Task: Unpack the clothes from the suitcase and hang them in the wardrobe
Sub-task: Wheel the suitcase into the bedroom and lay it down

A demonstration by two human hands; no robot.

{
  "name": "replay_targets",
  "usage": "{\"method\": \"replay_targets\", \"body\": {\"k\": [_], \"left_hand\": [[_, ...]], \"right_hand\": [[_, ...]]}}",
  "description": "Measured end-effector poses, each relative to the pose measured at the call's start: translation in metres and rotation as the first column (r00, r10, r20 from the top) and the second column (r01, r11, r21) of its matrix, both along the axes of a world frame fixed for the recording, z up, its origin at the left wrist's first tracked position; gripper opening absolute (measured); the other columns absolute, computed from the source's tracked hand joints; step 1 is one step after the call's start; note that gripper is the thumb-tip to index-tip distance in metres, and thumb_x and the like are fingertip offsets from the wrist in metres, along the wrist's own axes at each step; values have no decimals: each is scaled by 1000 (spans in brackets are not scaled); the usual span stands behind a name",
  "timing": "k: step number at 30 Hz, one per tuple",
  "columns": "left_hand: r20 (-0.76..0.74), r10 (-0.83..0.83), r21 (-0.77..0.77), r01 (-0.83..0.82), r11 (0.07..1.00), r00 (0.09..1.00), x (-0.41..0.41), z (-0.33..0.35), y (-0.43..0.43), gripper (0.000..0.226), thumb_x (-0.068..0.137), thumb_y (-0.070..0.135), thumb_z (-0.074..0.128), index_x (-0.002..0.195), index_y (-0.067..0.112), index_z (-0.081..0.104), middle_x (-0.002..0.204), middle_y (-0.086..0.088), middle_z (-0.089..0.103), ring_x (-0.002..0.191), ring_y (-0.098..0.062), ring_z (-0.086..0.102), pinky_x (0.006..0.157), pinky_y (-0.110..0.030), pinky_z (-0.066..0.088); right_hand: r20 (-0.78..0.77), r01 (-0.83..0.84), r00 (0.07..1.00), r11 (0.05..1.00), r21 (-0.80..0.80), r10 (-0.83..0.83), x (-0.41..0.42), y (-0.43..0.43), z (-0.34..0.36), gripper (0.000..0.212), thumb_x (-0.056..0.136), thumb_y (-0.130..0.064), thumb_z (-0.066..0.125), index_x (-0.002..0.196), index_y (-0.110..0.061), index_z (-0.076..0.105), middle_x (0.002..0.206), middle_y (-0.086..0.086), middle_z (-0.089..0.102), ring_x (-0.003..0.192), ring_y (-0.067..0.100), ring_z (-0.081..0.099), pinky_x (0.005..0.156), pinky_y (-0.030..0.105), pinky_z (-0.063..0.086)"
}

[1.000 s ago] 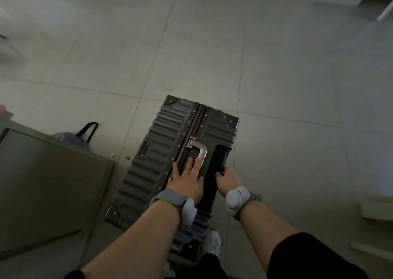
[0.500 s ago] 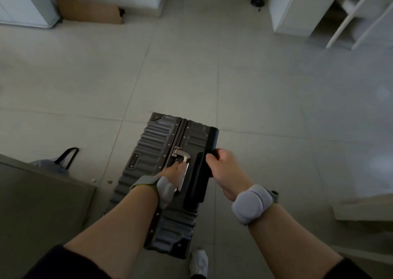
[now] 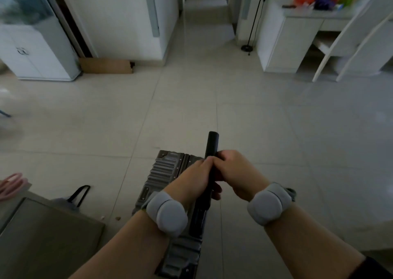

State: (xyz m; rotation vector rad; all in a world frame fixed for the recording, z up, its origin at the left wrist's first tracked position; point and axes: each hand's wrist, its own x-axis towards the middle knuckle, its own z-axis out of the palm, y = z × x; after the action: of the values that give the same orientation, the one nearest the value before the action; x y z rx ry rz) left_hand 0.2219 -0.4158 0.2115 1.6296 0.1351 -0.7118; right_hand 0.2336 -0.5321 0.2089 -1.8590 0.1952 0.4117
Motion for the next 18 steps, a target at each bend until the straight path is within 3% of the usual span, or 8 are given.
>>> {"method": "replay_targets", "body": {"k": [2, 3, 6, 8, 10, 11, 15, 18], "left_hand": [[51, -22, 114, 16, 993, 998, 0, -2, -3, 42, 100, 40, 31, 115, 7, 52, 70, -7, 61, 58, -19, 60, 63, -34, 53], [96, -35, 176, 18, 984, 995, -1, -4, -5, 41, 99, 41, 34, 115, 8, 51, 70, -6, 58, 53, -15, 58, 57, -29, 52], [208, -131, 340, 54, 939, 969, 1, -8, -2, 26, 91, 36, 55, 108, 17, 49, 70, -2, 60, 45, -8, 58, 52, -26, 51], [194, -206, 403, 113, 908, 959, 10, -6, 4, 26, 84, 23, 58, 107, 18, 48, 74, -4, 62, 55, -14, 62, 61, -32, 56], [175, -268, 440, 168, 882, 947, 15, -5, 8, 28, 80, 16, 56, 107, 18, 47, 76, -4, 61, 63, -19, 62, 68, -37, 57], [173, -295, 448, 191, 874, 940, 18, -3, 10, 29, 80, 15, 55, 107, 18, 46, 74, -3, 61, 62, -18, 62, 65, -34, 56], [156, -440, 506, 311, 805, 884, 32, 4, 16, 35, 82, 12, 53, 115, 19, 44, 68, 0, 61, 52, -12, 59, 56, -24, 49], [164, -552, 607, 358, 710, 818, 49, 6, 26, 27, 80, 16, 57, 104, 26, 47, 74, 6, 60, 59, -7, 58, 50, -11, 41]], "right_hand": [[46, -58, 997, 986, -155, 66, 4, -10, 6, 31, 95, -24, 48, 102, 2, 64, 99, 23, 68, 90, 33, 66, 88, 52, 52], [107, -43, 991, 947, -318, 81, 8, -16, 11, 35, 97, -27, 45, 113, -1, 61, 109, 19, 66, 98, 30, 63, 93, 48, 50], [274, -60, 913, 765, -641, 302, 23, -28, 30, 51, 96, -22, 40, 146, -18, 29, 143, 7, 37, 132, 24, 36, 108, 36, 34], [180, -281, 786, 601, -748, 591, 34, -27, 40, 63, 90, -11, 43, 148, -25, 24, 151, 1, 24, 140, 21, 19, 115, 36, 22], [53, -391, 659, 403, -827, 750, 40, -25, 38, 60, 85, -11, 48, 143, -24, 36, 146, -1, 33, 138, 19, 24, 114, 36, 24], [46, -376, 629, 356, -855, 776, 44, -25, 36, 55, 83, -13, 52, 137, -25, 44, 139, -3, 41, 133, 18, 30, 110, 37, 28], [129, -292, 629, 387, -874, 767, 55, -29, 32, 33, 82, -25, 59, 115, -29, 58, 115, -5, 54, 109, 16, 49, 96, 33, 40], [135, -317, 664, 440, -840, 735, 62, -31, 31, 26, 85, -32, 60, 111, -30, 61, 109, -3, 53, 100, 16, 50, 87, 32, 44]]}}
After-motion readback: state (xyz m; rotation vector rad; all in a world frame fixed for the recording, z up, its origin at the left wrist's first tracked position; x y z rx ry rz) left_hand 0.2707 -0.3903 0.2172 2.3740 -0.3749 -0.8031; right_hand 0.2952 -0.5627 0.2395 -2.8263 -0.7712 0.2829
